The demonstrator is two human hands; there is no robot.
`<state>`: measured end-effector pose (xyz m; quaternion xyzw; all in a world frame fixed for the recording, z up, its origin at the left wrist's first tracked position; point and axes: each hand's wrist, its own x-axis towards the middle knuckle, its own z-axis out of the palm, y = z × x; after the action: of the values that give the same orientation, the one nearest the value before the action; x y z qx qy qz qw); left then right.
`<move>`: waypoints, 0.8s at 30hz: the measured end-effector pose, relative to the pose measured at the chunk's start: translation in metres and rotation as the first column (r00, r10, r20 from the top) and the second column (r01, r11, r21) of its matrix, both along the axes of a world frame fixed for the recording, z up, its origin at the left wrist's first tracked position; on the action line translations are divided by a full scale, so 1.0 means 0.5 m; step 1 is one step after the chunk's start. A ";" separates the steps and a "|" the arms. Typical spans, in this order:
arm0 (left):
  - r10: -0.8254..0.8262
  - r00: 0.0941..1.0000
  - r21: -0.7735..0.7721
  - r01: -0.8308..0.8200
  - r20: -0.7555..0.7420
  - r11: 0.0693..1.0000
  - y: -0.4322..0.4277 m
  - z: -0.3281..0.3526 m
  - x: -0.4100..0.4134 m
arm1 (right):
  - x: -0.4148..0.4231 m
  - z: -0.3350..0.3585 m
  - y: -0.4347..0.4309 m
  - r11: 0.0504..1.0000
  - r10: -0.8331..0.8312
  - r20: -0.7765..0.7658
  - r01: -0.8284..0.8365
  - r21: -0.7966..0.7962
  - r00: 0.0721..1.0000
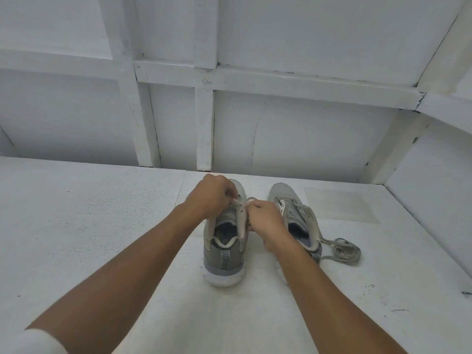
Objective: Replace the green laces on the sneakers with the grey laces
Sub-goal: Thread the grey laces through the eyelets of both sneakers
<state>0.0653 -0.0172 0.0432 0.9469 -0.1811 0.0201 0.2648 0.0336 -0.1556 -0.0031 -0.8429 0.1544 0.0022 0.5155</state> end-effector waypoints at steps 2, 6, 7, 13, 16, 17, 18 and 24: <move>-0.005 1.000 -0.005 0.005 0.004 1.000 -0.002 -0.001 0.000 | 0.000 -0.001 0.001 1.000 -0.001 -0.002 0.001 0.000 1.000; -0.016 1.000 -0.011 0.016 0.012 1.000 -0.007 -0.003 0.002 | 0.000 -0.002 0.002 1.000 -0.010 -0.001 0.010 0.000 1.000; -0.017 1.000 -0.015 0.017 0.013 1.000 -0.008 -0.005 0.002 | 0.000 -0.002 0.002 1.000 -0.009 0.000 0.009 0.000 1.000; -0.012 1.000 -0.023 0.012 0.010 1.000 -0.009 -0.014 0.005 | -0.001 0.000 0.001 1.000 0.003 0.000 -0.003 -0.006 1.000; -0.010 1.000 -0.026 0.009 -0.008 1.000 -0.010 -0.014 0.007 | -0.001 -0.001 -0.002 1.000 0.004 0.004 -0.004 -0.007 1.000; -0.008 1.000 -0.028 0.008 -0.011 1.000 -0.010 -0.015 0.007 | 0.000 -0.002 -0.003 1.000 0.005 0.006 -0.005 -0.010 1.000; -0.008 1.000 -0.027 0.007 -0.012 1.000 -0.009 -0.015 0.007 | 0.000 -0.002 -0.003 1.000 0.008 0.006 -0.008 -0.012 1.000; -0.008 1.000 -0.024 0.008 -0.018 1.000 -0.011 -0.017 0.008 | 0.001 -0.003 -0.007 1.000 0.025 0.005 -0.025 -0.006 1.000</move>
<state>0.0692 -0.0229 0.0345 0.9432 -0.1821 0.0125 0.2777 0.0340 -0.1592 -0.0044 -0.8464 0.1426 0.0060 0.5131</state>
